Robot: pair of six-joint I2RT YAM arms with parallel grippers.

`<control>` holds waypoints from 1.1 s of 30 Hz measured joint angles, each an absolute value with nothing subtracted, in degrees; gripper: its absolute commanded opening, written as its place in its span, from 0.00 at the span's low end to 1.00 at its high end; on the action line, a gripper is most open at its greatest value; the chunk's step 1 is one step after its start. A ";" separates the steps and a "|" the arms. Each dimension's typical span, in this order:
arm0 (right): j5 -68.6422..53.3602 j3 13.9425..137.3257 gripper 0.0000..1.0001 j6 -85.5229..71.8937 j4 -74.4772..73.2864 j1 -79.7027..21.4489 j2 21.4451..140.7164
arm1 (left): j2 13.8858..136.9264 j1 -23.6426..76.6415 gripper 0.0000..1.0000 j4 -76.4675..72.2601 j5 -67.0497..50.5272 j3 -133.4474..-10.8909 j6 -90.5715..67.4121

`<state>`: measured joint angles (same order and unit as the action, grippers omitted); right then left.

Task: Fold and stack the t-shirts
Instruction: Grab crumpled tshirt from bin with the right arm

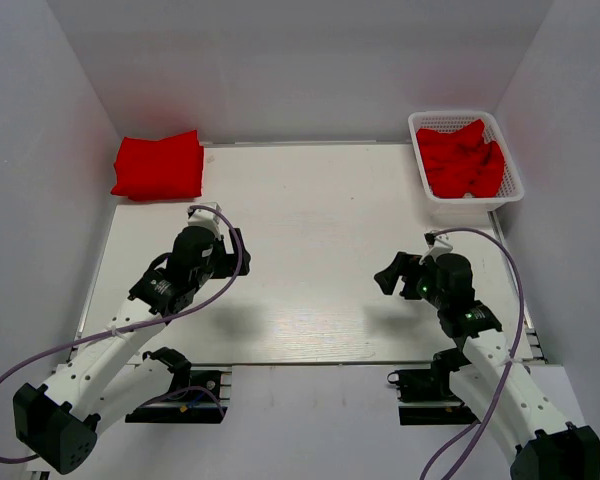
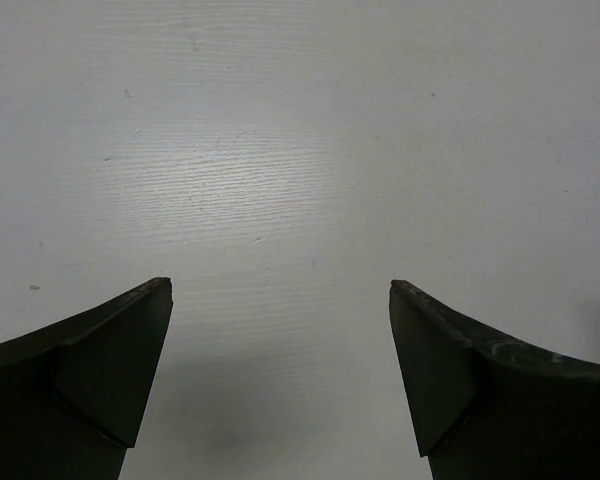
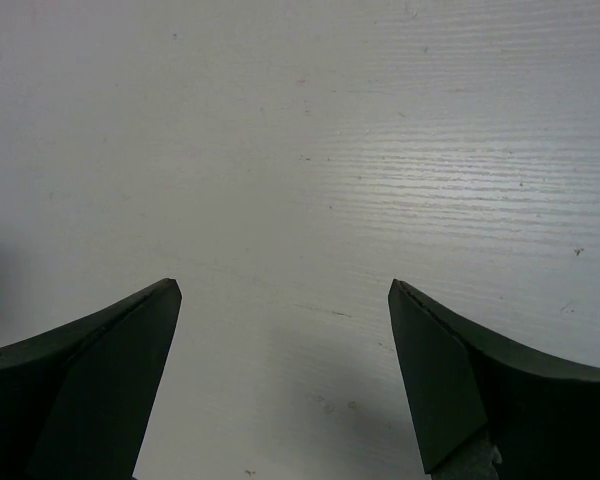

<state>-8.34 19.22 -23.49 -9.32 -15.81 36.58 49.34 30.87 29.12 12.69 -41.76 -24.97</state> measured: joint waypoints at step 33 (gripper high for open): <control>9.45 126.69 0.90 -18.81 -28.16 6.24 128.16 | 59.29 30.37 1.00 17.23 11.51 -41.78 -20.34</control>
